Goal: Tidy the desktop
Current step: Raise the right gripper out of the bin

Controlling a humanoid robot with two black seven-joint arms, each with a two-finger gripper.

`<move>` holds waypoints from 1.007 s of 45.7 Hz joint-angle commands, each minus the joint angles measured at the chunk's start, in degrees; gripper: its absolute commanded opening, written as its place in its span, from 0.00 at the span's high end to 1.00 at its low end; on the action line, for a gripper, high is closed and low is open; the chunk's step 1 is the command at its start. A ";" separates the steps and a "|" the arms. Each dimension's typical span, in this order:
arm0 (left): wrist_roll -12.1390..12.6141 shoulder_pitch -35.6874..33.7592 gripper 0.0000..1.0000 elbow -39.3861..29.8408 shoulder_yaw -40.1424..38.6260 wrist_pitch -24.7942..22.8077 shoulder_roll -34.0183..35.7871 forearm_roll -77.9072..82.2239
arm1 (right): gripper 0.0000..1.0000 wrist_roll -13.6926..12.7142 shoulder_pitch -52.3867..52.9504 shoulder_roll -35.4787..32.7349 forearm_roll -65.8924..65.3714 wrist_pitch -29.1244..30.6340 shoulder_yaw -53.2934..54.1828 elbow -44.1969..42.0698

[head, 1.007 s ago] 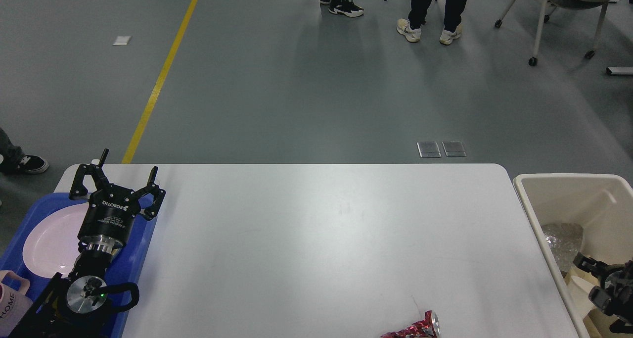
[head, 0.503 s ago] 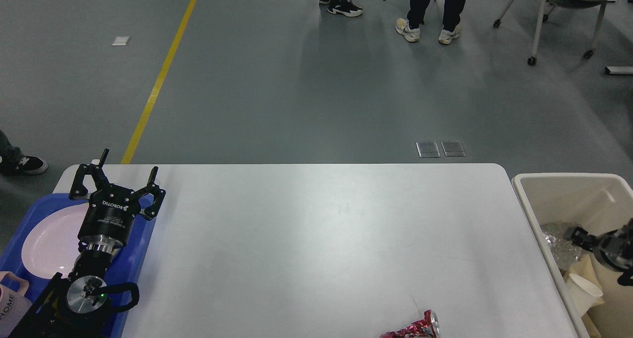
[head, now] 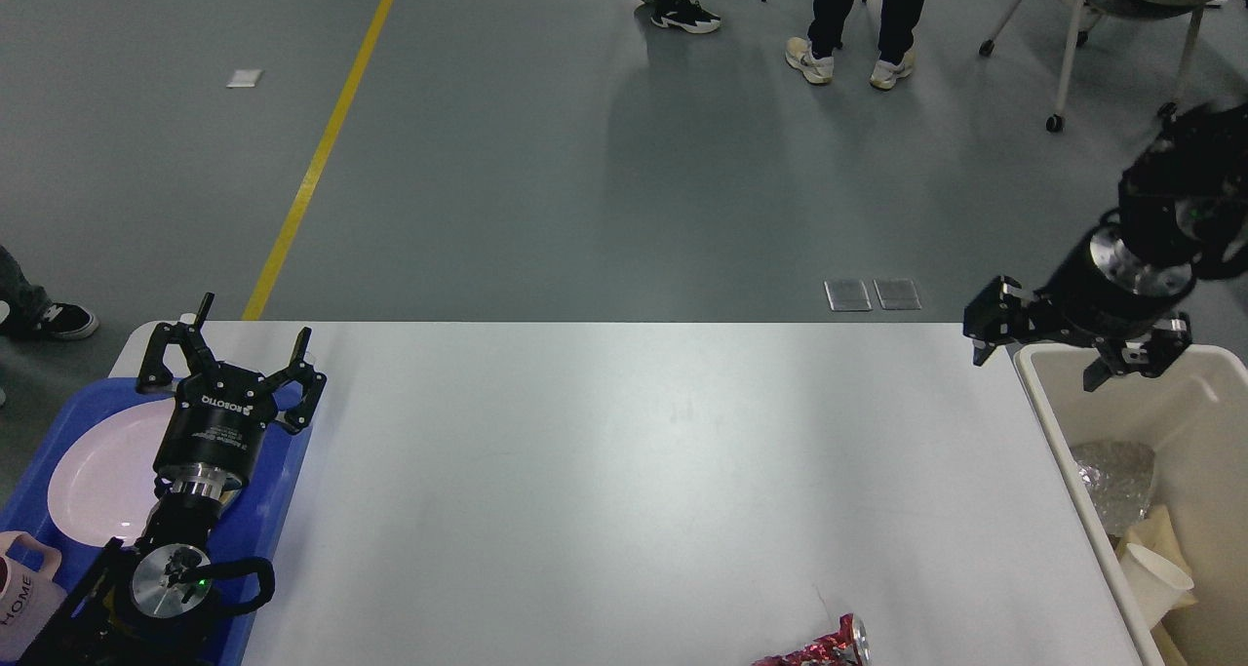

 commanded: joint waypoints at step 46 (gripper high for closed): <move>0.00 0.00 0.03 0.00 0.00 -0.06 0.00 0.00 | 0.00 -2.71 20.52 2.51 11.32 0.10 -0.62 23.73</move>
